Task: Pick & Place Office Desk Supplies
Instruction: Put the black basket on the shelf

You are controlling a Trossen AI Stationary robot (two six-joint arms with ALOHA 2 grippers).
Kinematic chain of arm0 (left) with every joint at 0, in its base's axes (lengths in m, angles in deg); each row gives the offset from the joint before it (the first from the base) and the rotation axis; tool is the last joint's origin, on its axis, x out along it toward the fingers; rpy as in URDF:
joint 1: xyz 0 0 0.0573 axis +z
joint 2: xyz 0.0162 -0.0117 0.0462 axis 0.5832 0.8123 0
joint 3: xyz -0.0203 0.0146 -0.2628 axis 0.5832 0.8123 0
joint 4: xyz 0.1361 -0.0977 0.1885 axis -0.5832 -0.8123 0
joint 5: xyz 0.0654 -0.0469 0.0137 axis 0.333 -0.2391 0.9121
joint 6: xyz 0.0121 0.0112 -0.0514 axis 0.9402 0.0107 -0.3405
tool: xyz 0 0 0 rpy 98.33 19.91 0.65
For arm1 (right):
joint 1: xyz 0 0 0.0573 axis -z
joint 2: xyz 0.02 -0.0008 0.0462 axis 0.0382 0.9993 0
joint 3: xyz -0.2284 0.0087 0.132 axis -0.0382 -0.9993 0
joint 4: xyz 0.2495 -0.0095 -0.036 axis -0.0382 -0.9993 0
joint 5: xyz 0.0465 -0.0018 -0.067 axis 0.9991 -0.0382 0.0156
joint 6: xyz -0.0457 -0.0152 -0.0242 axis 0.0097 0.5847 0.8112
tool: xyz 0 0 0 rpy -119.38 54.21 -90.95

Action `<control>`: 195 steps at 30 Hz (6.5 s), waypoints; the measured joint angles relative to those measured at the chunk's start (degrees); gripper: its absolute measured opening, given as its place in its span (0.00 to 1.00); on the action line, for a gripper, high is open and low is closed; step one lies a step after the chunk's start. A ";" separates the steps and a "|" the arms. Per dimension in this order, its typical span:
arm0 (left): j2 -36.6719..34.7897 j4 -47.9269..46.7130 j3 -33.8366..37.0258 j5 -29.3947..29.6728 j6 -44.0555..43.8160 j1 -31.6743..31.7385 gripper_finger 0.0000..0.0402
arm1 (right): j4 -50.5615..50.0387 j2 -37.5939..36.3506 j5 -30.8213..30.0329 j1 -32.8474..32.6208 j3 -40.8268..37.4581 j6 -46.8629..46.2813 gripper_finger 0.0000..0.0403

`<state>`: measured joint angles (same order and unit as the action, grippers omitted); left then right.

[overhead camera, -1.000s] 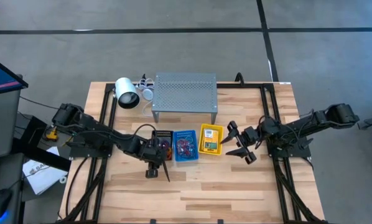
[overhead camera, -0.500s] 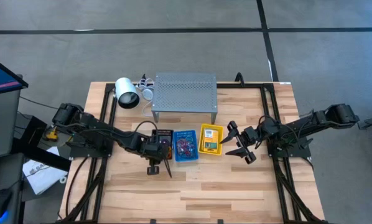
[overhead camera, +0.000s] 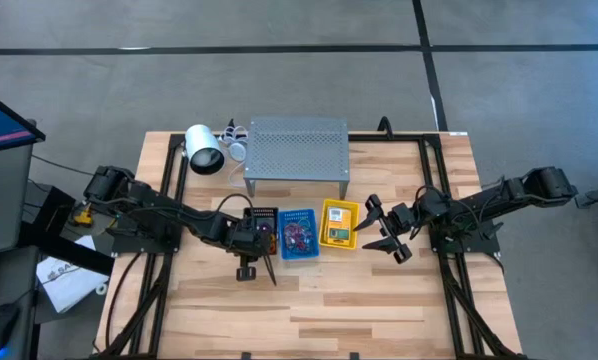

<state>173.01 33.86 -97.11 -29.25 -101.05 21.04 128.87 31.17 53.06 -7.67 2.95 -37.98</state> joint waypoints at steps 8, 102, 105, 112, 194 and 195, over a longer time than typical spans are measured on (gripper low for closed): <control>-0.09 -2.21 -0.20 0.15 -1.77 -0.02 0.02 | 0.00 -0.01 0.00 0.02 0.00 0.00 0.55; 0.02 -48.59 -39.87 22.82 12.29 5.97 0.01 | 0.02 0.00 -0.01 0.00 0.00 -0.02 0.55; -0.74 -45.48 -39.87 20.23 16.85 8.61 0.01 | 0.02 0.01 0.00 0.00 0.00 0.00 0.55; -5.60 -40.87 -39.96 17.17 23.37 15.82 0.01 | -0.11 0.01 0.00 0.00 0.00 0.00 0.55; 1.97 -38.63 -39.81 2.75 37.47 36.85 0.29 | -1.46 0.00 -0.85 0.01 -0.02 1.49 0.55; 1.97 -38.64 -39.81 3.05 37.46 36.85 0.30 | -1.46 -0.01 -0.85 0.00 -0.02 1.49 0.55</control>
<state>174.98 -4.78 -136.91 -26.19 -63.59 57.89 127.41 31.16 52.21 -7.67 2.93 -36.50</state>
